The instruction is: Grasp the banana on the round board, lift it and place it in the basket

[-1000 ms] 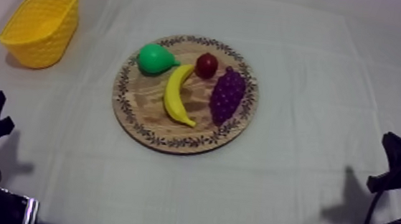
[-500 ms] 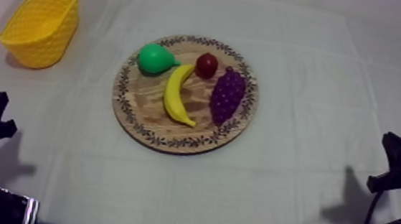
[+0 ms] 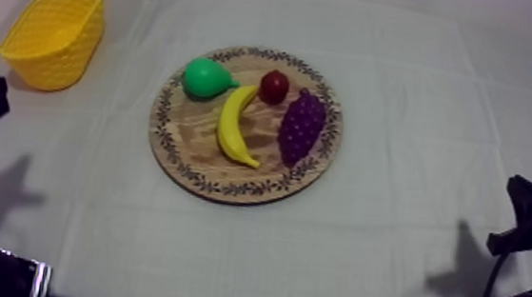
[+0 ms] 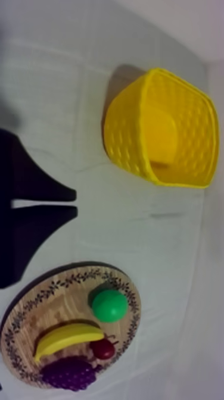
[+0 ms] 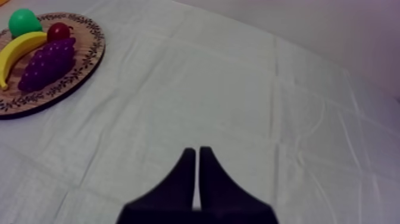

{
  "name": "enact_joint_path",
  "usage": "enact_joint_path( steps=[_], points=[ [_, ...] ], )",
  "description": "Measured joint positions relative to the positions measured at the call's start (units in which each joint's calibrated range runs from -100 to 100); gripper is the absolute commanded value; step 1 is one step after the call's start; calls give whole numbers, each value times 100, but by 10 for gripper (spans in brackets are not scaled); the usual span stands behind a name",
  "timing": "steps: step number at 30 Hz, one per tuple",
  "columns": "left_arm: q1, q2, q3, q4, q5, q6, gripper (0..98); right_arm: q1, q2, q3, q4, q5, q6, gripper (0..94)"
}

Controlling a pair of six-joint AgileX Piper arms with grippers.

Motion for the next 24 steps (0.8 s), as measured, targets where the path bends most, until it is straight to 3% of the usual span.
enact_joint_path(
  steps=[13,24],
  points=[
    [-72,2948,-2961,-388,2090,905,0,0,0,0,0,0,0,4],
    [-126,4165,-3338,-452,2332,922,0,0,0,0,0,-8,0,4]
  ],
)
